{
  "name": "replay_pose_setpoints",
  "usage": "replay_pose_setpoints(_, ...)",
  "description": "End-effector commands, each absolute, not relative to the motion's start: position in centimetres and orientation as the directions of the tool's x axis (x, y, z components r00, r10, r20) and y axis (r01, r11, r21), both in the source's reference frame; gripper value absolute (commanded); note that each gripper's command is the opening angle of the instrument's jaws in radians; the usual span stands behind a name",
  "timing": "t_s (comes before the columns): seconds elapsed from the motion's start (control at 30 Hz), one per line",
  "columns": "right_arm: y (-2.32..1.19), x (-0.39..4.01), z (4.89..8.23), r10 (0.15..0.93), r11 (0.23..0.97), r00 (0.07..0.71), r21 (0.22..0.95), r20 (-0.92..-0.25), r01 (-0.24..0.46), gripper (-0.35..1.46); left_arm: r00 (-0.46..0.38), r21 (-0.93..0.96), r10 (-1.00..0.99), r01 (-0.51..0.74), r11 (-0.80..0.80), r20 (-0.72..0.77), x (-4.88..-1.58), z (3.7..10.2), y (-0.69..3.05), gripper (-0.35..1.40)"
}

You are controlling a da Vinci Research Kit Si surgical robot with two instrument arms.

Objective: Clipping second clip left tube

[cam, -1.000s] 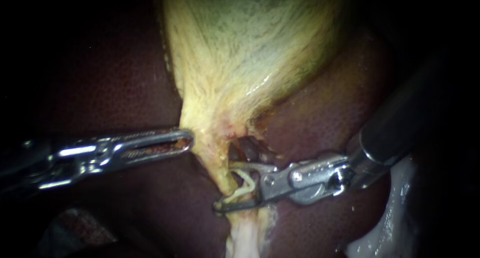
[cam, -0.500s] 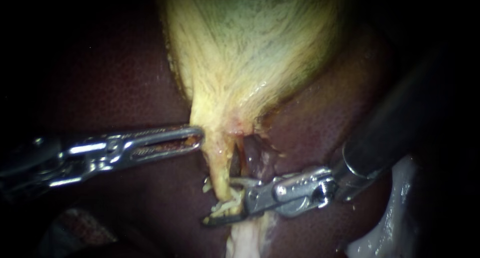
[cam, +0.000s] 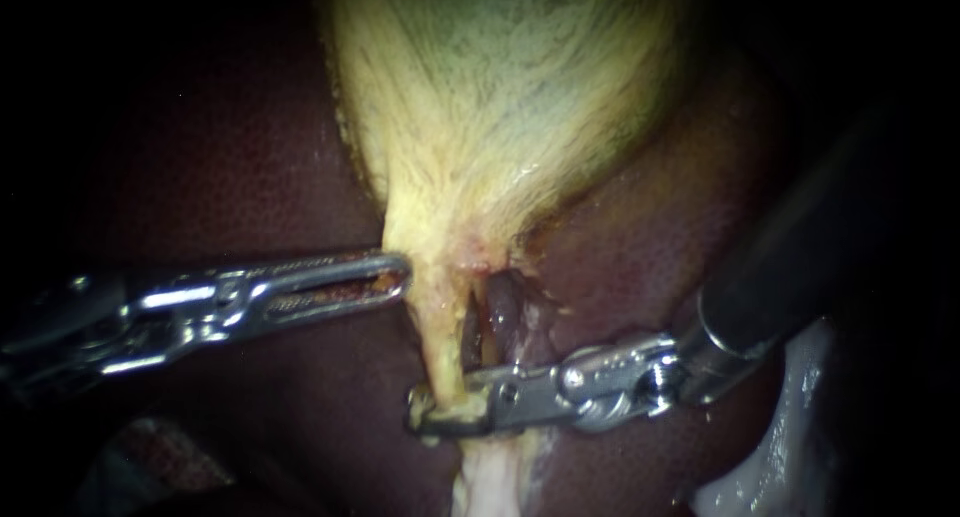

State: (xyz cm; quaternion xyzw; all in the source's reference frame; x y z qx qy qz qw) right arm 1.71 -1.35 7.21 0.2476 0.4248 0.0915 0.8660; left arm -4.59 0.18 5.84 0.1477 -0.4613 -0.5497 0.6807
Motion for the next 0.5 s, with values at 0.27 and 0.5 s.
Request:
replay_pose_setpoints(0.27, -1.4, 1.72, 7.25, 0.375, 0.854, 0.629, 0.518, -0.681, 0.053, -0.35, -0.029, 0.709, -0.885, 0.611, 0.353, 0.465, -4.6, 5.85, 0.18, -0.35)
replay_pose_setpoints(0.5, -1.41, 1.71, 7.26, 0.378, 0.85, 0.629, 0.523, -0.679, 0.053, -0.35, -0.029, 0.709, -0.885, 0.61, 0.353, 0.465, -4.61, 5.87, 0.19, -0.35)
